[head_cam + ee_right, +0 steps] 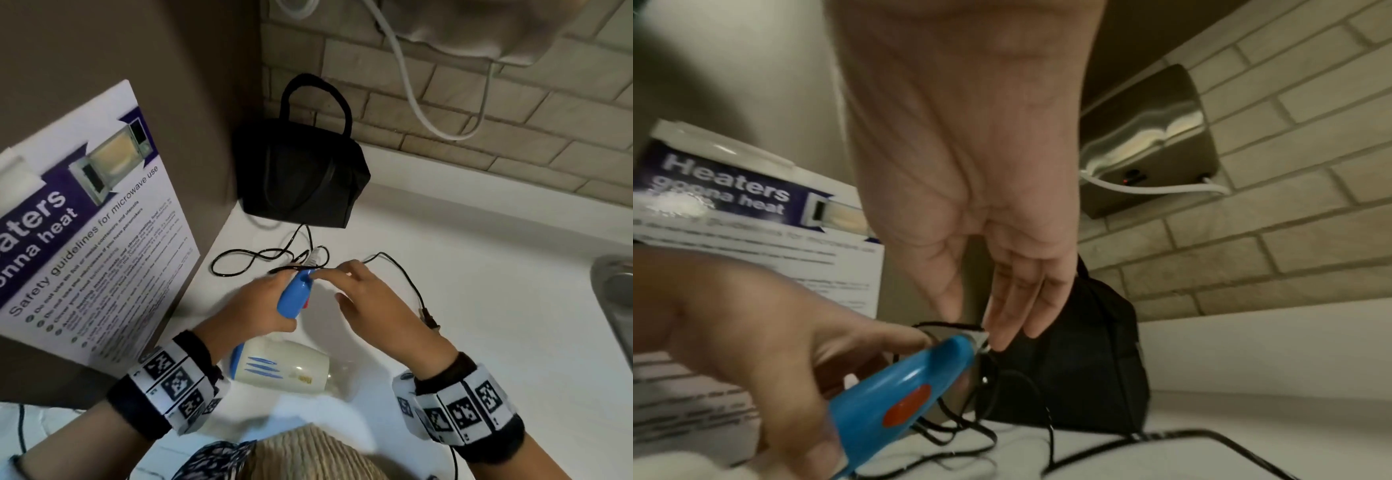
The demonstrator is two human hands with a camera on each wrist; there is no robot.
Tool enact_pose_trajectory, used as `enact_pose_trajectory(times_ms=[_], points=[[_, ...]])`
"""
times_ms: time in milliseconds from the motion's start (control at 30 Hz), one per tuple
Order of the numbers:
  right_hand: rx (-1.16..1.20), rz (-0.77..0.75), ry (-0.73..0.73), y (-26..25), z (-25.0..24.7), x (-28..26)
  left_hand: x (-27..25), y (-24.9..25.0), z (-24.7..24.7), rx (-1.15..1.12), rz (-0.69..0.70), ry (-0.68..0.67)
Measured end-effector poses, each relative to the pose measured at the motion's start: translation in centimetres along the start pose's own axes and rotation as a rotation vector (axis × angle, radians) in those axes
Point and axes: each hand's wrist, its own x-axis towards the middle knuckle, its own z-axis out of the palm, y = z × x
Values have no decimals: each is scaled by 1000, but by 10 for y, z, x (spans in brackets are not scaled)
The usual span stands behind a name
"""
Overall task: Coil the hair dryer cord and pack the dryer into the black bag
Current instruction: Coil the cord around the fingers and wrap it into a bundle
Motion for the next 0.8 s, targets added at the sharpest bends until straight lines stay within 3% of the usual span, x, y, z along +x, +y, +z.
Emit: enact_pose_trajectory(times_ms=[267,400,467,567,800], points=[[-54,-97,165,-30,-20,8,-11,27,-5,-137,84,79],[-127,-131,231,-45,-32,7,-20,46,-14,-460,118,8],[-132,-130,202,-49,-39,4,-25,54,-22,-585,126,-16],[51,-114,89,-54,-48,1,-33,68,-34,-634,192,-38],[339,-219,-88,-68,-71,-4,-46,91,-59,-434,251,-209]])
